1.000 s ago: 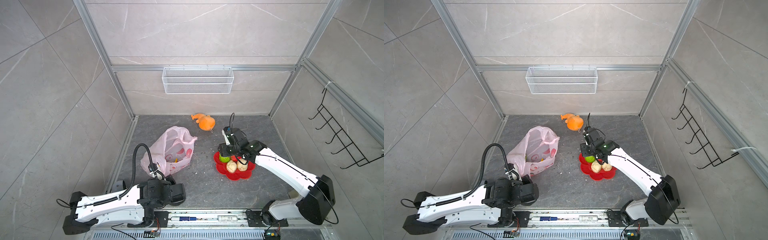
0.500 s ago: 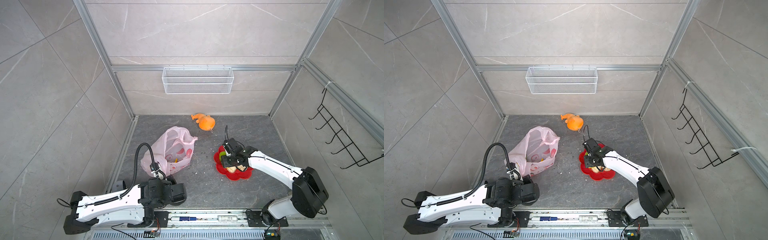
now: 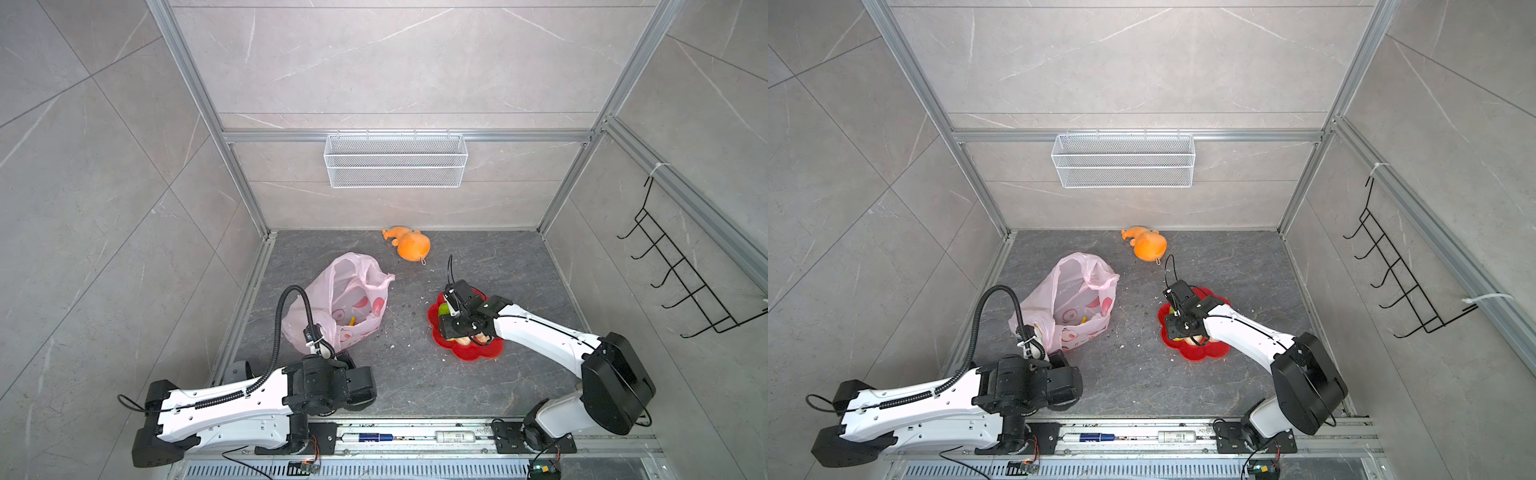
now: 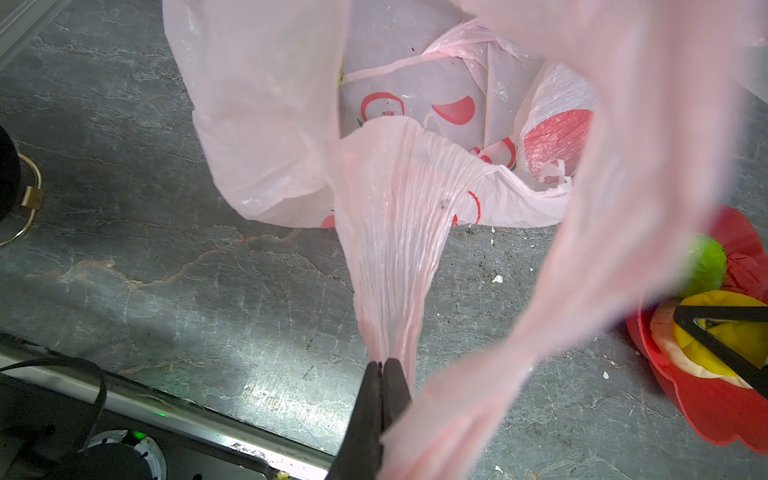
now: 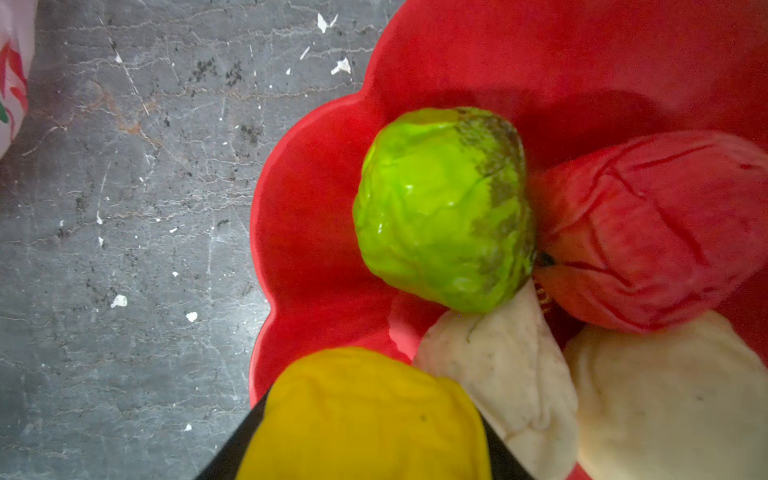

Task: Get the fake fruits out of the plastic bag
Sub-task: 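Lower the yellow fruit onto the red plate with the right gripper, then open the right gripper to release the yellow fruit and raise it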

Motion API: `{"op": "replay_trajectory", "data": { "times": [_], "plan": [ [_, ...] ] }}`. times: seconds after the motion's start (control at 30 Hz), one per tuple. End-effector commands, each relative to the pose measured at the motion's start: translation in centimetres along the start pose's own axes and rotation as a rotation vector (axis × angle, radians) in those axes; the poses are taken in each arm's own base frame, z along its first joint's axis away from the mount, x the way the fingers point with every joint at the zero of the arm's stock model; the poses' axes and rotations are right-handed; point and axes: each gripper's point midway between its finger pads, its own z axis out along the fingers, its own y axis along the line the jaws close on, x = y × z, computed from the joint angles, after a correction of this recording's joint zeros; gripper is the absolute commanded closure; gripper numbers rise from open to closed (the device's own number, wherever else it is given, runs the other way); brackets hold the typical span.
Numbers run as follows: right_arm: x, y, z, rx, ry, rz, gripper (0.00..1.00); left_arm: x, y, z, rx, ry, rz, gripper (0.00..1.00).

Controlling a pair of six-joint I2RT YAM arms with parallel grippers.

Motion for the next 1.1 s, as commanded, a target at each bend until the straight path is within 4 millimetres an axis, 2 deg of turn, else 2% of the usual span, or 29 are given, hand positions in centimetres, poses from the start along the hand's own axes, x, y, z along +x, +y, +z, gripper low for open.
{"op": "replay_trajectory", "data": {
  "times": [0.0, 0.23, 0.47, 0.6, 0.77, 0.87, 0.97, 1.07],
  "plan": [
    [0.3, 0.2, 0.4, 0.0, 0.01, -0.008, 0.46, -0.8, -0.5, -0.7, 0.022, -0.013, -0.007, 1.0],
    [0.4, 0.2, 0.5, 0.017, 0.014, -0.017, 0.31, -0.7, -0.6, -0.6, 0.027, -0.01, -0.009, 1.0],
    [-0.2, 0.3, 0.1, 0.029, 0.005, -0.024, 0.25, -0.9, -0.5, -0.8, 0.037, -0.014, -0.008, 1.0],
    [-1.0, 0.7, -1.1, 0.025, -0.023, -0.037, 0.24, -1.7, -0.5, -1.2, 0.054, -0.034, -0.007, 1.0],
    [-3.3, 1.8, -4.3, -0.005, -0.097, -0.067, 0.23, -3.8, -0.9, -2.7, 0.084, -0.081, 0.06, 1.0],
    [-5.0, 3.5, -6.3, -0.063, -0.146, -0.106, 0.23, -5.2, -1.6, -3.8, 0.096, -0.106, 0.115, 1.0],
    [-7.4, 6.6, -8.3, -0.14, -0.224, -0.186, 0.22, -6.0, -2.0, -4.6, 0.106, -0.111, 0.146, 1.0],
    [-9.8, 9.8, -10.0, -0.207, -0.305, -0.277, 0.22, -5.9, -2.0, -4.7, 0.106, -0.1, 0.15, 1.0]
  ]
}}
